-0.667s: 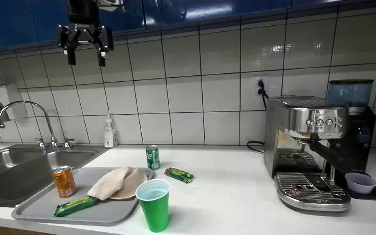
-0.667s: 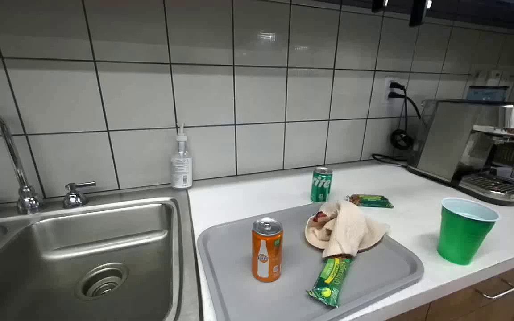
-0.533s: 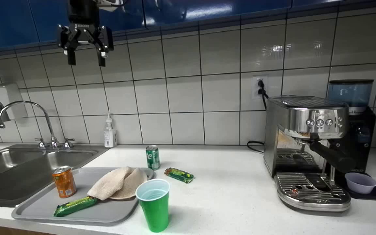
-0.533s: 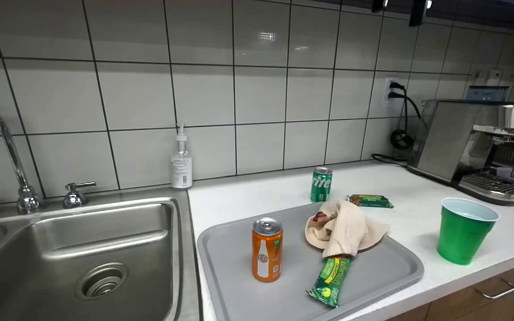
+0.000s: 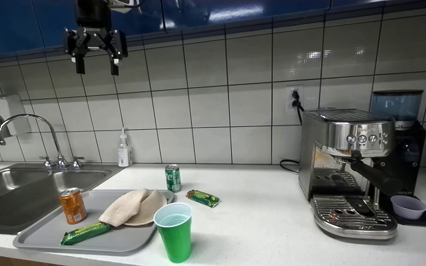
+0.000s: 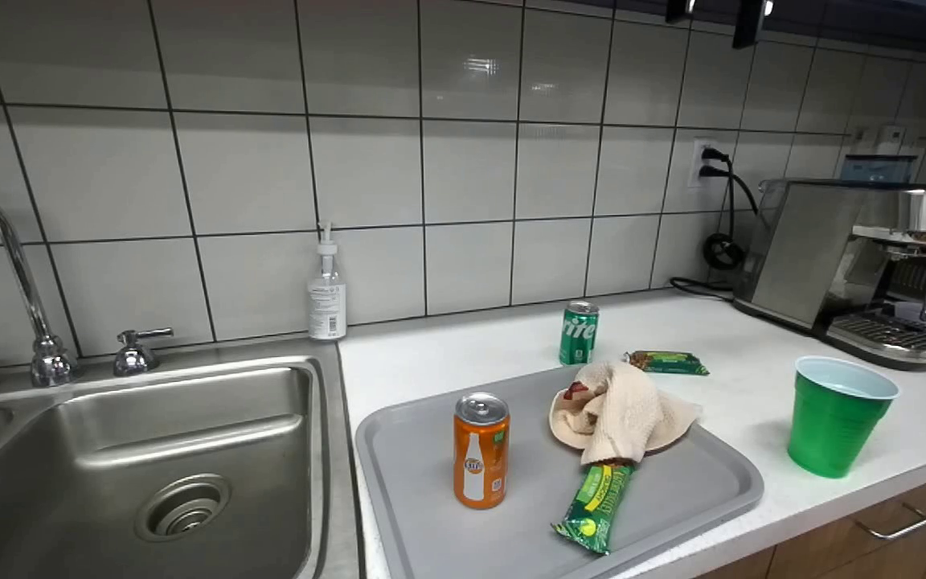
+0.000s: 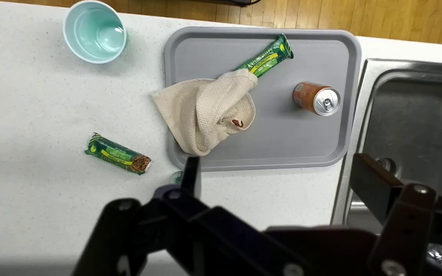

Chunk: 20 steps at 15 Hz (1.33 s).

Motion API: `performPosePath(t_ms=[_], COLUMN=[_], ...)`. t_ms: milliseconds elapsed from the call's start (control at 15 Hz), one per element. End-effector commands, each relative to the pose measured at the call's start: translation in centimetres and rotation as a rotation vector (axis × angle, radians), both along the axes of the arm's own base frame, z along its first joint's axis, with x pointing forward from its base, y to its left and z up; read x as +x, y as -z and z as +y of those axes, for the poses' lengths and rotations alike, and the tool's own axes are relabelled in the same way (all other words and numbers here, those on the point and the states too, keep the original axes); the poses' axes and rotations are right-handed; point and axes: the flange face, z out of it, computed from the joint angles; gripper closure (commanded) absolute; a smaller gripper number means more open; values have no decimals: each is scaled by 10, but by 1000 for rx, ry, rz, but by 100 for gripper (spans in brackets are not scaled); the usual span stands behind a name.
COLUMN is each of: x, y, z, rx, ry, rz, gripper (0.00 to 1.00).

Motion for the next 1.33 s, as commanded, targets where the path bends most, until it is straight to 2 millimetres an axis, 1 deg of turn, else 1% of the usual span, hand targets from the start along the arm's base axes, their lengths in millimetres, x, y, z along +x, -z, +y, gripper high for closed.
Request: performPosePath(t_ms=[0, 333, 667, 1000, 1133, 1267], x=[-10, -27, -51, -73, -76, -74], y=[-1, 11, 29, 61, 75, 90], z=[22, 60, 87, 108, 115, 123], rx=[-25, -20, -32, -49, -44, -47], ry=[-67, -148, -201, -231, -245, -253], rz=[-39, -57, -88, -97, -95, -91], gripper=[0, 0, 0, 0, 0, 0])
